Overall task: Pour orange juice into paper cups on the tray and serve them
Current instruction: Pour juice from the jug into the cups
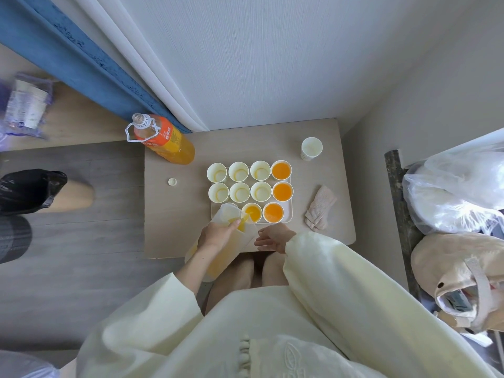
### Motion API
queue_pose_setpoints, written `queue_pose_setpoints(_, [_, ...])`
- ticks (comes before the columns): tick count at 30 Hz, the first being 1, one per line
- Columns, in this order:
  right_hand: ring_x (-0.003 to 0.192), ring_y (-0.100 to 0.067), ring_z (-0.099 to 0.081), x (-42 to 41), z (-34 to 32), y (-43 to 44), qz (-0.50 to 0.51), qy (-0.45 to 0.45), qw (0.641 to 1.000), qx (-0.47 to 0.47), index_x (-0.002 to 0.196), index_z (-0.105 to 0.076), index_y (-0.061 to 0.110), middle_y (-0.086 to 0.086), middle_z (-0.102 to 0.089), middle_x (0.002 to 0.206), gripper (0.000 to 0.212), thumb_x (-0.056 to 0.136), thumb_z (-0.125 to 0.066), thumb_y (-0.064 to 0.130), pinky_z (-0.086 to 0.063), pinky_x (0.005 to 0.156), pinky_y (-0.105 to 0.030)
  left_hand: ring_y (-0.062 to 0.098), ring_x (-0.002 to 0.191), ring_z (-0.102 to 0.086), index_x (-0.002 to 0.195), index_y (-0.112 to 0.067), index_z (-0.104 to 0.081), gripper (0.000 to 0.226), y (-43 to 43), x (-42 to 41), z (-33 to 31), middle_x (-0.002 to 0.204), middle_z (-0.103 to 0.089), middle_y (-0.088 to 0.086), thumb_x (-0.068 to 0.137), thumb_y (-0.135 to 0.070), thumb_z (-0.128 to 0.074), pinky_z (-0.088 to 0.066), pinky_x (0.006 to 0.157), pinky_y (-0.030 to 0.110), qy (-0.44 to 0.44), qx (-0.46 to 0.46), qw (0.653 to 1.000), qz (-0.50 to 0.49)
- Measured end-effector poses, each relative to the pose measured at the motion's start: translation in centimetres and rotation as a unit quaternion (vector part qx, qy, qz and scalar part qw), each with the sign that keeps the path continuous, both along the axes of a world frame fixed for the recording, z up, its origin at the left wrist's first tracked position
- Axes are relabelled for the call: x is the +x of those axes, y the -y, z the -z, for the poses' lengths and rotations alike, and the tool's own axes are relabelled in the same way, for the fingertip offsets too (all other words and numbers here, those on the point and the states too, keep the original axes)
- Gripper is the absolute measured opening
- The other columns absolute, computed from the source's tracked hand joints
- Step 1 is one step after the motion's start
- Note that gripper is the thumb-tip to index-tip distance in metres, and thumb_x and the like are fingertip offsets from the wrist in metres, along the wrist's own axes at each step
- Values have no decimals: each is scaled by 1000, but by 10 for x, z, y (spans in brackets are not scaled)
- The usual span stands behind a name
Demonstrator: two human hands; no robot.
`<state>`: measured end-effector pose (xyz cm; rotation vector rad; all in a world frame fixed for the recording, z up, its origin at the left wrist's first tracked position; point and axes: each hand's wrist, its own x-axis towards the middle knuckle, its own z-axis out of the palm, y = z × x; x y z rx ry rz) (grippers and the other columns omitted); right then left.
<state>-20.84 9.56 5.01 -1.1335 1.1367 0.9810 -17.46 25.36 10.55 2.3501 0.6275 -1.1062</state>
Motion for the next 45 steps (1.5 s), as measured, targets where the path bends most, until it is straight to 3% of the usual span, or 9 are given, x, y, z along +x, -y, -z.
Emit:
queue_pose_setpoints(5, [106, -32, -66, 1, -1, 0, -13, -3, 1000, 3, 125, -55, -3, -21, -63, 117, 32, 93, -53, -7, -58, 81, -38, 31, 102, -60, 106, -8, -60, 61, -1, 0, -1, 111, -64, 13, 83, -65, -57, -44, 77, 32, -1, 0, 1000, -5])
queue_pose_setpoints(14, [102, -32, -66, 0, 1, -4, -7, 0, 1000, -3, 118, -58, -3, -19, -64, 106, 27, 92, -56, -5, -58, 84, -41, 31, 103, -59, 104, -10, -59, 55, -2, -1, -5, 113, -63, 13, 84, -62, -58, -45, 80, 32, 7, -9, 1000, -6])
queue_pose_setpoints(21, [102, -32, -67, 0, 3, -6, -13, -1, 1000, -11, 116, -59, -2, -19, -65, 112, 24, 92, -57, -4, -57, 86, -42, 32, 105, -59, 104, -12, -57, 54, -2, -2, -6, 114, -62, 12, 84, -62, -58, -47, 86, 35, 11, -8, 1000, -8])
queue_pose_setpoints(27, [101, -31, -67, -1, 4, -7, -7, 4, 1000, -14, 110, -61, -1, -18, -65, 111, 19, 92, -57, -3, -57, 86, -44, 32, 104, -59, 95, -13, -53, 52, -4, -2, -5, 113, -63, 14, 84, -63, -58, -47, 86, 35, 12, -8, 1000, -4])
queue_pose_setpoints(33, [98, -31, -68, -2, 6, -8, -7, 12, 1000, -23, 106, -61, 1, -16, -65, 108, 15, 92, -58, -1, -58, 83, -44, 32, 105, -59, 104, -12, -57, 58, -6, -2, -4, 114, -63, 12, 82, -66, -56, -48, 85, 35, 11, -1, 1000, 4])
queue_pose_setpoints(40, [98, -31, -67, -4, 4, -10, 10, 13, 1000, -14, 105, -58, 2, -18, -65, 109, 13, 92, -59, 1, -59, 77, -41, 32, 101, -60, 93, -12, -55, 56, -8, -2, -3, 110, -64, 13, 83, -67, -55, -47, 80, 34, 10, 0, 1000, 11])
queue_pose_setpoints(45, [97, -31, -66, -5, 5, -12, 20, 7, 1000, -15, 98, -58, 1, -20, -65, 107, 6, 92, -58, -1, -59, 78, -42, 32, 104, -59, 106, -10, -60, 62, -11, -2, -1, 112, -64, 13, 82, -68, -55, -49, 87, 36, 7, 1, 1000, 10])
